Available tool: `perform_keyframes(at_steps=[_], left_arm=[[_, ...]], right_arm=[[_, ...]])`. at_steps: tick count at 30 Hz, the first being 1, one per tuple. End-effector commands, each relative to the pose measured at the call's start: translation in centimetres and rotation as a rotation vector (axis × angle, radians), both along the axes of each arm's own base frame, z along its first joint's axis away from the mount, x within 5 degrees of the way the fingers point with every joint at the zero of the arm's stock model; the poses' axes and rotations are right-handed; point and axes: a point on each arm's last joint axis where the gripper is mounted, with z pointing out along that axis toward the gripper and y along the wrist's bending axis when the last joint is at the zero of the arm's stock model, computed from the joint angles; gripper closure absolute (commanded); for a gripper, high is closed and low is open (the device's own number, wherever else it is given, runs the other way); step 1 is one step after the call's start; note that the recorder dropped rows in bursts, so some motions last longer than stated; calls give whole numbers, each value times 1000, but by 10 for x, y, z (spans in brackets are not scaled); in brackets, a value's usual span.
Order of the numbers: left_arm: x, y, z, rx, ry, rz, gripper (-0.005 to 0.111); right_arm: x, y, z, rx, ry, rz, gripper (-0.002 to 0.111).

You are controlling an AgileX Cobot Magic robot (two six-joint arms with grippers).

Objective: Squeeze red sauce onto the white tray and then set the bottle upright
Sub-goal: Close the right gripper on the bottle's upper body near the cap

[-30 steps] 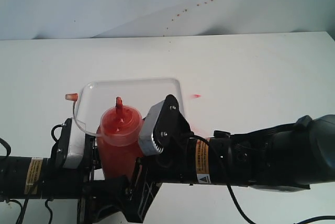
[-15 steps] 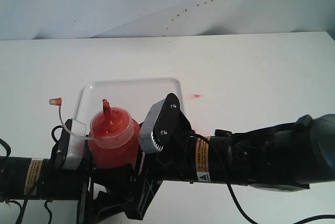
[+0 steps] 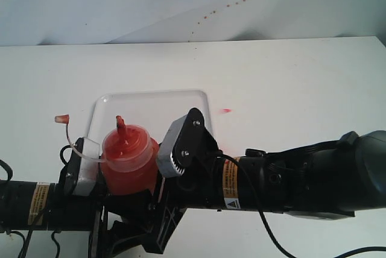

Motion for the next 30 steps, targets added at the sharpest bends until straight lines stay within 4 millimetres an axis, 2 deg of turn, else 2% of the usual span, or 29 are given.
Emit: perform_keyframes(at_steps=[1, 4, 7, 14, 21, 30], left_arm=[[2, -1, 9, -74, 1, 29, 49], [2, -1, 9, -79, 35, 41, 27], [3, 0, 7, -53, 38, 46, 18], [2, 0, 6, -45, 40, 35, 18], [2, 1, 3, -16, 58, 46, 18], [3, 1, 7, -29, 104, 74, 18]], right_arm=[[0, -2, -6, -53, 14, -18, 108], [3, -3, -5, -35, 32, -59, 108], [5, -3, -4, -27, 36, -82, 108], [9, -4, -3, -7, 50, -132, 108], [20, -8, 0, 37, 72, -278, 108], [21, -11, -6, -23, 94, -314, 108]])
